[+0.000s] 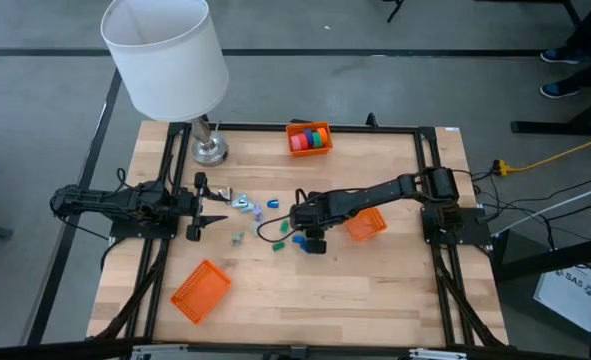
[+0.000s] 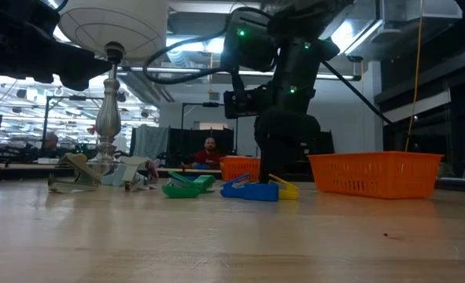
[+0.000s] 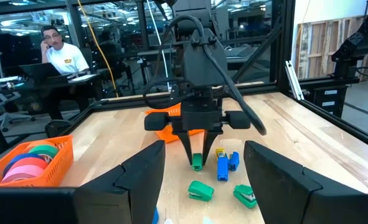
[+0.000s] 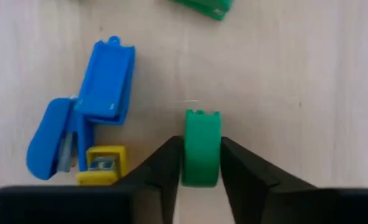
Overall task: Pick and place Stapler, Stapler remover, tape
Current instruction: Put the green stapler into the middle orange bin
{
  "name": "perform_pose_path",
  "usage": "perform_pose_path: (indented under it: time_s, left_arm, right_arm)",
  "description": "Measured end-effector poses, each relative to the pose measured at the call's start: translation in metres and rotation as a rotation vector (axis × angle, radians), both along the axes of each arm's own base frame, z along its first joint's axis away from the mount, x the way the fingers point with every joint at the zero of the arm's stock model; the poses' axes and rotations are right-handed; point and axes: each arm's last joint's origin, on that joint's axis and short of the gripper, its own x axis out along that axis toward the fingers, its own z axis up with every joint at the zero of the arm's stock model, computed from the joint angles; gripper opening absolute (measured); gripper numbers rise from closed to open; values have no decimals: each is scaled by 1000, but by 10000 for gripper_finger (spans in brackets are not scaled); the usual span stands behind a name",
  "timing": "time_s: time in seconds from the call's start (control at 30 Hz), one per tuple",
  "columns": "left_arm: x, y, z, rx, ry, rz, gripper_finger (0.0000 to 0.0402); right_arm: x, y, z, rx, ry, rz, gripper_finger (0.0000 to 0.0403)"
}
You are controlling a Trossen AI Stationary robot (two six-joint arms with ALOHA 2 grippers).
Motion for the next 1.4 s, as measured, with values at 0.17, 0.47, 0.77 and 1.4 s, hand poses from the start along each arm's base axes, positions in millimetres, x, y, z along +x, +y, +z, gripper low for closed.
perform_pose_path:
  time_s: [0.17,0.47,0.77,1.4]
  left_arm:
    - [0,0,0,0,0,0,215]
    - [0,0,0,0,0,0,215]
    - [0,0,0,0,0,0,216]
    - [0,0,0,0,0,0,217]
  right_arm:
    - [0,0,0,-8,1,39,74]
    - [0,1,17,-8,-51,133,81]
    - [-9,-1,52,-73,-111,247,77]
    - [-97,-14,102,-116,-55,276,81]
